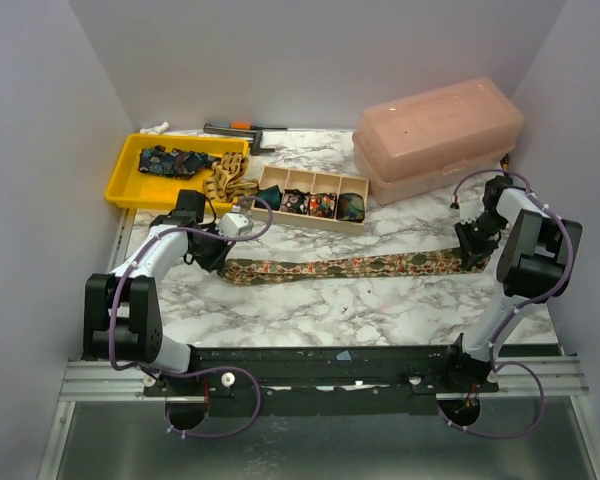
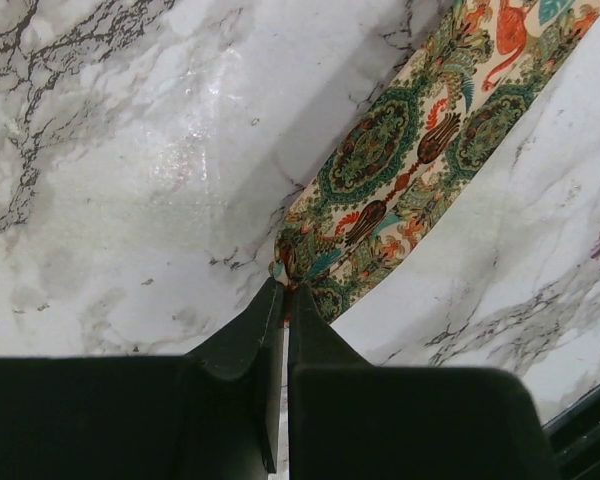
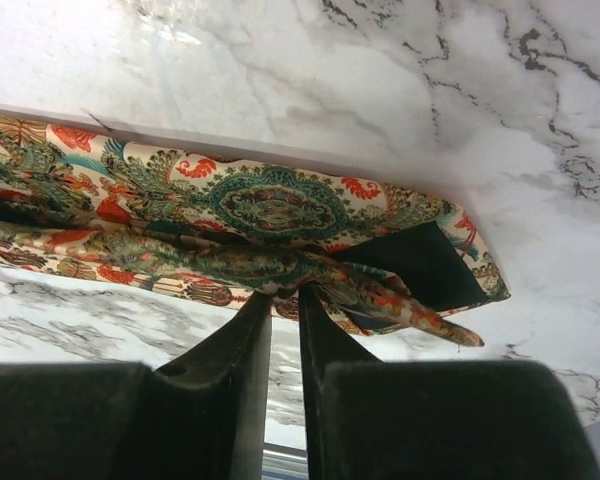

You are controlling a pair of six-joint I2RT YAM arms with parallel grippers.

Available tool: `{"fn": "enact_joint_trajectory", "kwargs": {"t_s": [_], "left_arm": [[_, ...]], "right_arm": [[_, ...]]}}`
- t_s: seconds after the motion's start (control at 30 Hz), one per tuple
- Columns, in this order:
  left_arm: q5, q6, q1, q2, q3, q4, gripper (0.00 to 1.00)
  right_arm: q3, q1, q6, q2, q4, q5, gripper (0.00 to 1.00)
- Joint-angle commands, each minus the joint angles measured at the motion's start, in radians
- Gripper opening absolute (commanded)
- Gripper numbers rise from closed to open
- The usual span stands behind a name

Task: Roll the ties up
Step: Flatten out the tie at the center of the board.

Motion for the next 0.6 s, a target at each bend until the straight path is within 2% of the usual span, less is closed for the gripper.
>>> {"fn": "enact_joint_trajectory", "kwargs": {"t_s": [0.0, 0.1, 0.17, 0.2, 0.37, 0.47, 0.57], "left_arm": [[-0.076, 0.049, 0.010, 0.013, -0.032, 0.072, 0.00], [-0.104, 0.081, 0.011, 0.002, -0.046, 0.063, 0.00], [-0.095, 0.089, 0.017, -0.006, -0.032, 0.032, 0.09], [-0.084, 0.096, 0.021, -0.016, -0.025, 0.020, 0.16], [0.011, 0.164, 0.026, -0.071, 0.019, -0.077, 0.57], [0.082, 0.150, 0.018, -0.074, 0.058, -0.112, 0.71], [0.071, 0.114, -0.028, -0.033, 0.080, -0.096, 0.72]], "right_arm": [[0.052, -0.011, -0.015, 0.027, -0.039, -0.060, 0.28], [0.091, -0.010, -0.033, -0.002, -0.085, -0.086, 0.45], [0.140, -0.012, -0.045, -0.009, -0.144, -0.126, 0.50], [0.160, -0.012, -0.048, -0.013, -0.169, -0.148, 0.51], [0.223, -0.012, -0.067, -0.032, -0.249, -0.209, 0.53], [0.229, -0.012, -0.045, -0.022, -0.236, -0.230, 0.53], [0.223, -0.012, 0.011, 0.008, -0.186, -0.225, 0.45]]}}
